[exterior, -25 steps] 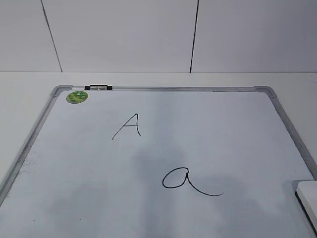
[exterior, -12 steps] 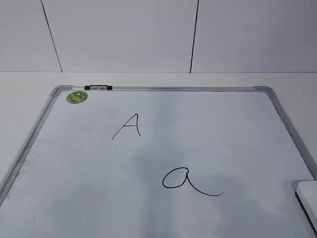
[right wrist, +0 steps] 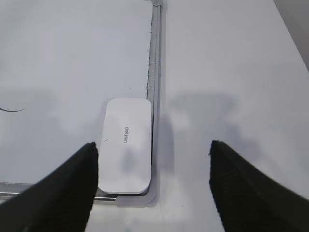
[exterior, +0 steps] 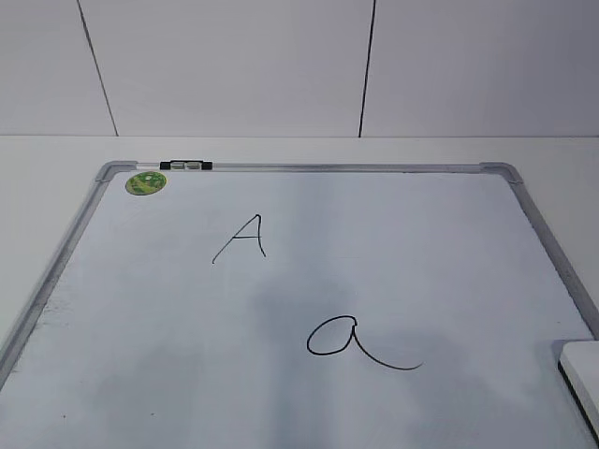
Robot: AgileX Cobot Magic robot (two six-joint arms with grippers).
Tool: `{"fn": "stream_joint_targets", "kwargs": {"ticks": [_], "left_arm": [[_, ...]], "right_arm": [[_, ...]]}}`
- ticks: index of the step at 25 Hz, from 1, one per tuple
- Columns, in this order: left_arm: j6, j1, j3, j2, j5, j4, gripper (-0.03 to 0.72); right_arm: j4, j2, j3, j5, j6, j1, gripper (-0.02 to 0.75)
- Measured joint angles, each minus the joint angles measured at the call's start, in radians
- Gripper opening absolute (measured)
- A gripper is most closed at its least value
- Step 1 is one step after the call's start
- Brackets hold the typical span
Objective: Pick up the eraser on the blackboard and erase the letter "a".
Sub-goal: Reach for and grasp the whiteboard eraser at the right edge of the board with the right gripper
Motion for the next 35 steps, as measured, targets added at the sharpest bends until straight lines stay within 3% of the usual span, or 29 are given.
{"fn": "stream_joint_targets", "kwargs": {"ticks": [19, 28, 35], "left_arm": [[0.0, 0.0, 0.0, 0.0, 0.0, 0.0, 0.235], [0.0, 0.0, 0.0, 0.0, 0.0, 0.0, 0.235], [0.0, 0.0, 0.0, 0.0, 0.0, 0.0, 0.235]], "right_arm": [[0.02, 0.009, -0.047, -0.012, 0.0, 0.0, 0.574], [0.028, 0.287, -0.149, -0.032, 0.0, 0.0, 0.574], [0.097, 0.451, -0.151, -0.037, 0.002, 0.0, 0.574]]}}
